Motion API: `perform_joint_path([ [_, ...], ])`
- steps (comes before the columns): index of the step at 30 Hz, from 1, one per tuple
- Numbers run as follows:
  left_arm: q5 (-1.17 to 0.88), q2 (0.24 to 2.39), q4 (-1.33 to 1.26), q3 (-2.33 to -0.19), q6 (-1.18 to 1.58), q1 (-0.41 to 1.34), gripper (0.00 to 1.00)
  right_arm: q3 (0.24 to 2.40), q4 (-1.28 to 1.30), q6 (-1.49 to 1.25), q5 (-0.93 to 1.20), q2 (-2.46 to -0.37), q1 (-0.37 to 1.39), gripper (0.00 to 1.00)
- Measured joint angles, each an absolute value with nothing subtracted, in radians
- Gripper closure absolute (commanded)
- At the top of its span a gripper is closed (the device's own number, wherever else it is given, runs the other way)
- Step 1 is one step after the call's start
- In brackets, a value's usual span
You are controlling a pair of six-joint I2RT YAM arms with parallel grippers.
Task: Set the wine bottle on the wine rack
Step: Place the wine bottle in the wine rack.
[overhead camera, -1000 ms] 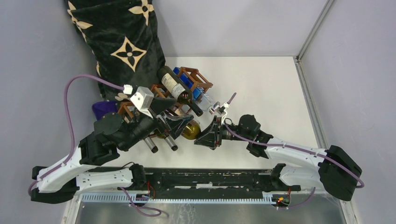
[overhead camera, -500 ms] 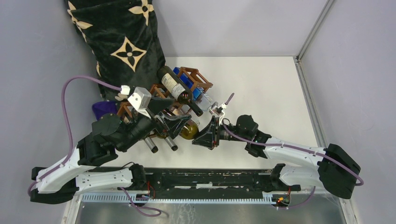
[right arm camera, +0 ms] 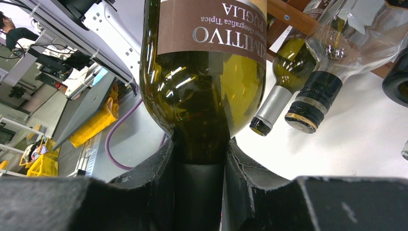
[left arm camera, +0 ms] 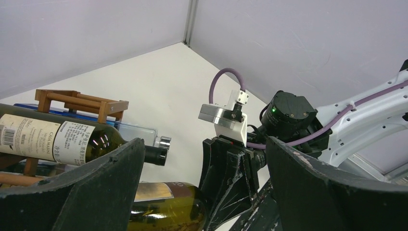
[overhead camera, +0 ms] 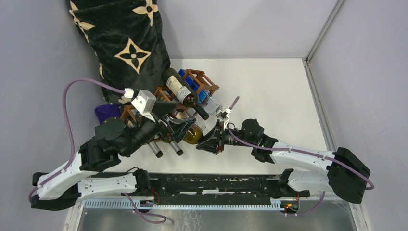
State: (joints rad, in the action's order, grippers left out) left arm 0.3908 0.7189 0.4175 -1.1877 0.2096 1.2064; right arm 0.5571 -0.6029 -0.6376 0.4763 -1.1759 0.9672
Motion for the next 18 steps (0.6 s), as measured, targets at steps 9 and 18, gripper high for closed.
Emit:
perform_joint_path([
  [9,0.407,0.719,0.421,-1.188,0.209,1.206,0.00,0.603,-0.579,-0.614,0.437,-1.215,0.991,1.00],
  [18,0.421,0.719,0.428,-1.188,0.208,1.206,0.00,0.629,-0.574,-0.600,0.382,-1.263,1.016,1.00],
])
